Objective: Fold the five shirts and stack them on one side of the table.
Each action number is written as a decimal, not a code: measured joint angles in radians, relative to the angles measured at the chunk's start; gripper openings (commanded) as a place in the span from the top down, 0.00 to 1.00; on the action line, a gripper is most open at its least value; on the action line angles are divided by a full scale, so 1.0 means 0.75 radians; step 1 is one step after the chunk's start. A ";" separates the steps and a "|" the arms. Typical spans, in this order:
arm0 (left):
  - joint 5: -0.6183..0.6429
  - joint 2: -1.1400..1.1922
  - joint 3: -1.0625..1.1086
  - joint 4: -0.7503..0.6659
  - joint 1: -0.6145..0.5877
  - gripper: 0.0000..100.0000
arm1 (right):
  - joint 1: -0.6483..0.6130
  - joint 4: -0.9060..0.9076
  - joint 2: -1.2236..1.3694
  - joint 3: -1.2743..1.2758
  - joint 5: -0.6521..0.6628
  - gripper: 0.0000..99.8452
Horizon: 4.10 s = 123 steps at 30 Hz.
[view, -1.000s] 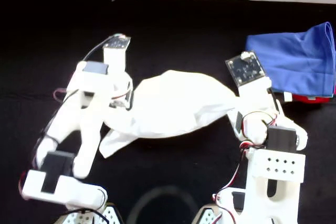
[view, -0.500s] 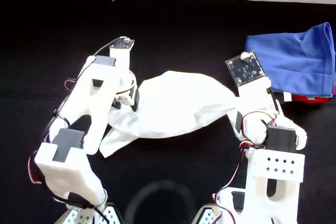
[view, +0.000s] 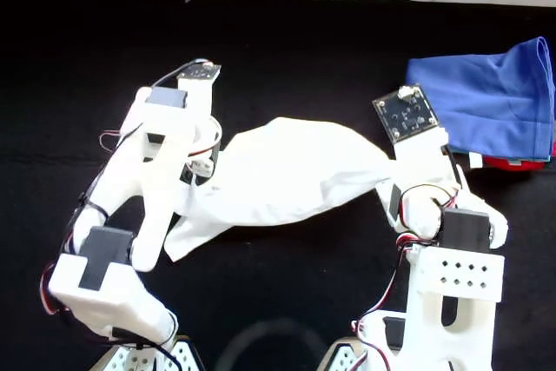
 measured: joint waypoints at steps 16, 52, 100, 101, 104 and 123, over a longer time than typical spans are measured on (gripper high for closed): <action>0.000 -0.364 -0.687 0.385 0.000 0.99 | 0.155 -0.372 0.133 -0.485 -0.074 0.99; -0.076 -1.060 -0.992 0.624 -0.209 0.99 | 0.166 -0.219 -0.278 -1.405 -0.074 0.99; -0.203 0.270 -1.101 0.057 -0.346 0.99 | -0.057 -0.769 1.185 -1.021 -0.078 0.99; -0.203 0.307 -1.101 0.037 -0.338 0.99 | -0.057 -0.747 1.213 -1.021 -0.078 0.99; -0.203 0.407 -1.101 -0.020 -0.315 0.99 | -0.057 -0.679 1.301 -1.021 -0.078 0.99; -0.004 0.548 -1.023 0.012 -0.282 0.99 | -0.055 -0.428 1.354 -1.023 -0.078 0.99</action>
